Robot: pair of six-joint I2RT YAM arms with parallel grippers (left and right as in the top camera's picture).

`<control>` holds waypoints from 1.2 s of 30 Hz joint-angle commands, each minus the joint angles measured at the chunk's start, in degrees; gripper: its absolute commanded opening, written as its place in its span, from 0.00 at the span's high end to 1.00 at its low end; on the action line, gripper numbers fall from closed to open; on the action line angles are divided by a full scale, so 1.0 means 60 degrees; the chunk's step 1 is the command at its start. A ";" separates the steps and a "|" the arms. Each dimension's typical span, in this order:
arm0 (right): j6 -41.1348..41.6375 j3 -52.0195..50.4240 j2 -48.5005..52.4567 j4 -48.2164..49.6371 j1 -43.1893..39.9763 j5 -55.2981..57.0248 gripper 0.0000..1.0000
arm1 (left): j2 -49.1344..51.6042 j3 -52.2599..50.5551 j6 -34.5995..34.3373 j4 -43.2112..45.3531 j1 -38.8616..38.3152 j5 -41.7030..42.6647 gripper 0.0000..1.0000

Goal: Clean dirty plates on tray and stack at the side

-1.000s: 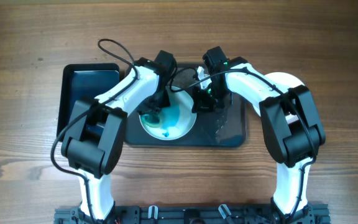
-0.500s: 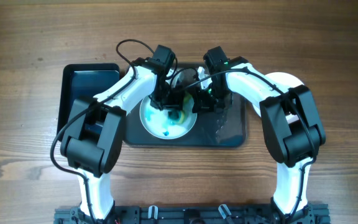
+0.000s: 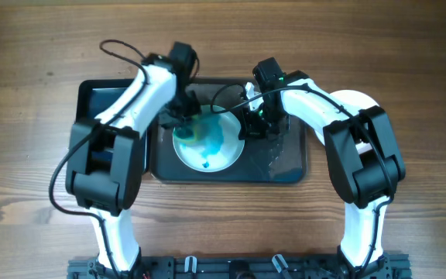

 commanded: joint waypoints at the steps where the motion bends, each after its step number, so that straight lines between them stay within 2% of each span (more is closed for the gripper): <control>1: -0.0259 -0.0142 0.0200 -0.0018 -0.0015 -0.0233 0.96 | 0.0044 0.1253 0.0000 -0.0820 0.0448 0.0780 0.96; 3: -0.0404 -0.0138 0.0186 0.0011 -0.0015 -0.0459 0.96 | 0.0011 0.1545 0.0401 -0.1122 0.0619 0.1315 0.96; 6: -0.0357 -0.0138 -0.0080 0.0044 -0.0015 -0.0321 0.95 | -0.0011 0.1610 0.0678 -0.1257 0.0856 0.1388 0.96; 10: -0.0047 -0.0138 -0.0965 -0.0080 0.0007 0.0721 0.96 | -0.0004 0.1585 0.0674 -0.1260 0.1038 0.1235 0.96; 14: 0.0237 -0.0138 -0.2167 -0.0521 0.0149 0.2856 0.96 | -0.0004 0.1566 0.0667 -0.1271 0.1027 0.0678 0.96; 19: 0.0535 -0.0138 -0.3457 -0.1290 0.0605 0.6051 0.96 | -0.0004 0.1566 0.0659 -0.1464 0.1027 0.0681 0.96; 24: 0.2033 -0.0138 -0.4189 -0.2259 0.1173 0.9624 0.96 | -0.0004 0.1566 0.0630 -0.1472 0.1027 0.0754 0.96; 31: 0.2881 -0.0138 -0.4641 -0.3202 0.2022 1.2364 0.96 | -0.0004 0.1566 0.0630 -0.1468 0.1027 0.0758 0.96; 36: 0.2947 -0.0138 -0.4907 -0.3300 0.2710 1.3708 0.96 | -0.0004 0.1566 0.0634 -0.1479 0.1027 0.0754 0.96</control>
